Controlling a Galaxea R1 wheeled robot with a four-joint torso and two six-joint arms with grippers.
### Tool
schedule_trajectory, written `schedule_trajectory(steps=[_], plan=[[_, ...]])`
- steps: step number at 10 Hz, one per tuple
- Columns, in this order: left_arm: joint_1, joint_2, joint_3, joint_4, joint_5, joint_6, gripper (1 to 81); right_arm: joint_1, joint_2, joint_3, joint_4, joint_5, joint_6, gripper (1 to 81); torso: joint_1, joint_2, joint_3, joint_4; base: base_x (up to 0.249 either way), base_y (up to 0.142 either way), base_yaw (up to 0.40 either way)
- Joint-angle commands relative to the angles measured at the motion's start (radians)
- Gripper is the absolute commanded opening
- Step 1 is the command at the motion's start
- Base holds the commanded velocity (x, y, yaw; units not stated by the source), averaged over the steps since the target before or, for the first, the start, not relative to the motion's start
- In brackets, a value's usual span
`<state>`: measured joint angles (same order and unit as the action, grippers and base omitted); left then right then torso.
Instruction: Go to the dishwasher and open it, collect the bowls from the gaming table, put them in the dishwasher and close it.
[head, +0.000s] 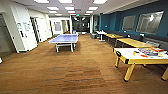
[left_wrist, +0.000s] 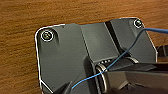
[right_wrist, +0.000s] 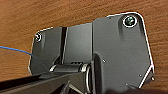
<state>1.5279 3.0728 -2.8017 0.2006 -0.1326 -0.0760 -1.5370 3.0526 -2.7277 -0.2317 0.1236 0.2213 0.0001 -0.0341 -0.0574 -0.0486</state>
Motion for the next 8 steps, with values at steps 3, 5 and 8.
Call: schedule_trajectory(steps=[3, 5, 8], plan=[[-0.045, -0.005, -0.002, -0.017, 0.042, 0.001, 81.1, 0.044, 0.005, 0.002, -0.015, -0.042, 0.001, 81.1, 0.0, 0.0, 0.0, 0.0, 0.269, 0.0, 0.0], [-0.045, -0.005, -0.002, -0.017, 0.042, 0.001, 81.1, 0.042, 0.008, 0.002, -0.014, -0.042, 0.003, 81.1, 0.0, 0.0, 0.0, 0.0, 0.268, 0.0, 0.0], [-0.045, -0.003, -0.002, -0.015, 0.042, 0.002, 81.1, 0.045, 0.01, 0.002, -0.015, -0.042, 0.001, 81.1, 0.0, 0.0, 0.0, 0.0, 0.269, 0.0, 0.0]])
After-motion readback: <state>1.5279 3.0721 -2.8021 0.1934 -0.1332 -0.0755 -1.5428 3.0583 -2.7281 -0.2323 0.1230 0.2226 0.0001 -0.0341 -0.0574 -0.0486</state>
